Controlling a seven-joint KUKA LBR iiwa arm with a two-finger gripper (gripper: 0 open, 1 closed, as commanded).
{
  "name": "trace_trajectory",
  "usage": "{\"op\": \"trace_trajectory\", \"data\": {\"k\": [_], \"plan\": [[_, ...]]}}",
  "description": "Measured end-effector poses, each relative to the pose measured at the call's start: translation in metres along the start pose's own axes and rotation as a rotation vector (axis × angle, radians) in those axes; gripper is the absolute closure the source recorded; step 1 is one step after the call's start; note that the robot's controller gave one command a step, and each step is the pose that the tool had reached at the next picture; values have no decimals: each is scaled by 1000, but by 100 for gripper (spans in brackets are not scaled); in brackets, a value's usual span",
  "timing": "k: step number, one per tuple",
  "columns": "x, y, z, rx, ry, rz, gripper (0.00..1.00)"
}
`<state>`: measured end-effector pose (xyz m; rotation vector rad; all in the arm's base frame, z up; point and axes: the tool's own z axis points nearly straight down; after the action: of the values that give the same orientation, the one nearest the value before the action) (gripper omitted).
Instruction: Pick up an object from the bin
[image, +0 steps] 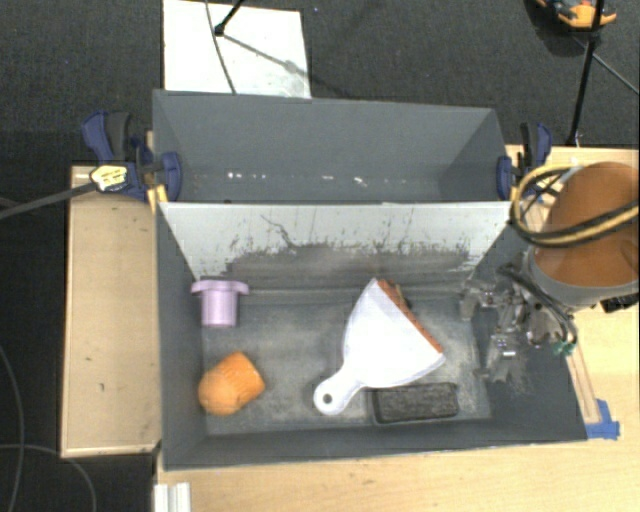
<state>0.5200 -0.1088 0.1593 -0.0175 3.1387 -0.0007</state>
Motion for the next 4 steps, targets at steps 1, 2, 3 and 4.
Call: {"op": "trace_trajectory", "data": {"k": [1, 2, 3, 4], "plan": [[12, 24, 35, 2, -5, -60, 0], [10, 33, 73, -1, 0, -300, 0], [34, 91, 85, 1, -1, -156, 100], [34, 91, 85, 1, -2, -156, 100]]}}
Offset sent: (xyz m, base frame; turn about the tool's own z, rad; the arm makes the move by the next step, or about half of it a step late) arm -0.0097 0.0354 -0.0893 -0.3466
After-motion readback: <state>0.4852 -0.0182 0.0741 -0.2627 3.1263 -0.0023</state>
